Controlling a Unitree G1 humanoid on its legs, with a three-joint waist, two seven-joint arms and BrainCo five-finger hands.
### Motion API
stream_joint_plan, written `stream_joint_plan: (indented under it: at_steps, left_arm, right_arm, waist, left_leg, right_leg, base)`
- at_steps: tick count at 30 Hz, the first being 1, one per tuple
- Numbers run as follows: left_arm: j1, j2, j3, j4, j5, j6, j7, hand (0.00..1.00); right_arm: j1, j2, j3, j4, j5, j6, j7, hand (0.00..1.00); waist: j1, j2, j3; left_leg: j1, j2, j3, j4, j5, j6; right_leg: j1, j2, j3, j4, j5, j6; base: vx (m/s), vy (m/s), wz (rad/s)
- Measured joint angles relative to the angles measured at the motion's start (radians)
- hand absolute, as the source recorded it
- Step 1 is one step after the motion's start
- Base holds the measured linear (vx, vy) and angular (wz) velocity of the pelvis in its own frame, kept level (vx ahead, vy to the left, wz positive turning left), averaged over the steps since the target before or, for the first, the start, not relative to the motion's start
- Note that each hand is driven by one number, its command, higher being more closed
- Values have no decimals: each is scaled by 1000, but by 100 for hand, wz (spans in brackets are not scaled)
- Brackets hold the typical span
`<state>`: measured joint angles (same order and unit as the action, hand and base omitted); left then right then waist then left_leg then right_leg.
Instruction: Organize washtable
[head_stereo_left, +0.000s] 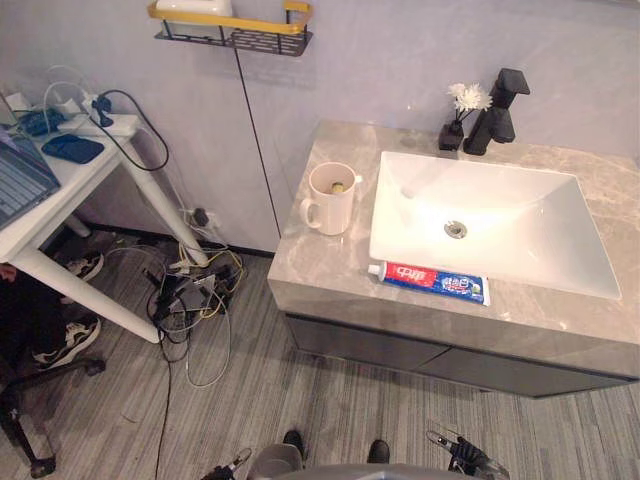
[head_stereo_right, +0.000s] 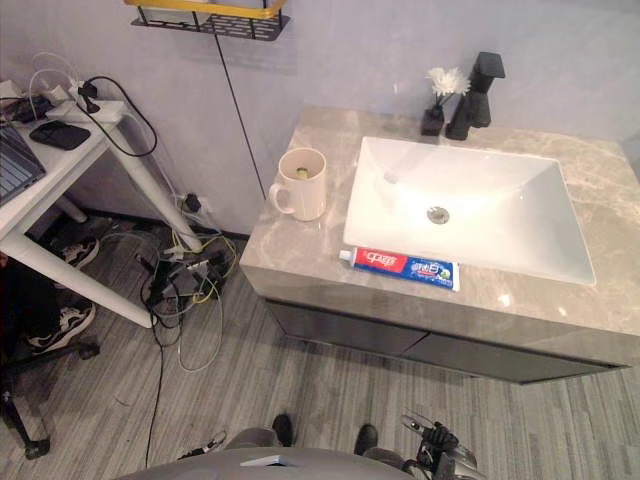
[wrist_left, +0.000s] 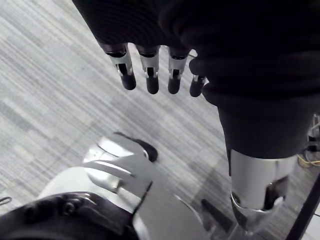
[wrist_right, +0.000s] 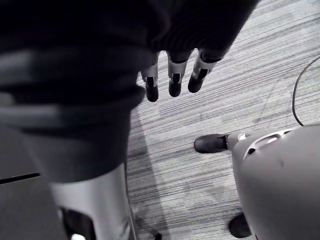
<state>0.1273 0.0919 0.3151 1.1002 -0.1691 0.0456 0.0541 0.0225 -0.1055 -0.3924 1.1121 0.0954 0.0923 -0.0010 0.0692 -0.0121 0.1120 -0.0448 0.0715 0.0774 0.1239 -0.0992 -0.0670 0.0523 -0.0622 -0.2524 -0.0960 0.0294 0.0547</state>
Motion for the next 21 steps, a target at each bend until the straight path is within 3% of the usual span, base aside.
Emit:
stream_joint_plan:
  at_steps: [6,10,12,16,18,21]
  left_arm:
    - [-15,-4,13,0,-19,-12,28,0]
    - [-8,-39,153,-34,-223,-49,119,0]
    - [16,-86,214,-171,-332,-72,170,0]
    - [82,-164,306,-596,-515,-171,271,0]
    - [66,-162,359,-827,-531,-241,334,0]
    - [56,-157,370,-1094,-495,-284,385,0]
  right_arm:
    - [4,6,-52,34,3,-2,-41,0]
    - [15,26,-109,36,5,-8,-72,0]
    - [26,39,-121,33,23,-20,-89,0]
    - [50,66,-121,26,56,-37,-116,0]
    - [65,73,-121,25,84,-44,-121,0]
    - [74,72,-120,24,85,-47,-121,0]
  waist:
    - [-3,-2,-13]
    - [-4,-5,-16]
    - [-2,-6,-18]
    - [14,-5,-45]
    - [21,-3,-59]
    - [22,0,-72]
  left_leg:
    - [24,-27,-7,-52,27,13]
    - [31,-44,-25,-79,43,24]
    - [33,-50,-30,-91,48,27]
    - [30,-54,-33,-107,52,27]
    - [26,-54,-35,-101,54,29]
    - [20,-56,-41,-91,55,30]
  right_leg:
    - [5,-17,-12,-2,0,2]
    - [9,-34,-33,-3,-1,10]
    - [10,-42,-37,-3,0,12]
    - [2,-49,-40,-3,-1,15]
    - [1,-49,-43,-2,-3,17]
    - [3,-51,-54,-1,-3,18]
  base:
    - [15,31,6]
    - [-1,44,16]
    - [2,49,14]
    - [5,17,2]
    - [27,-11,3]
    - [14,-3,7]
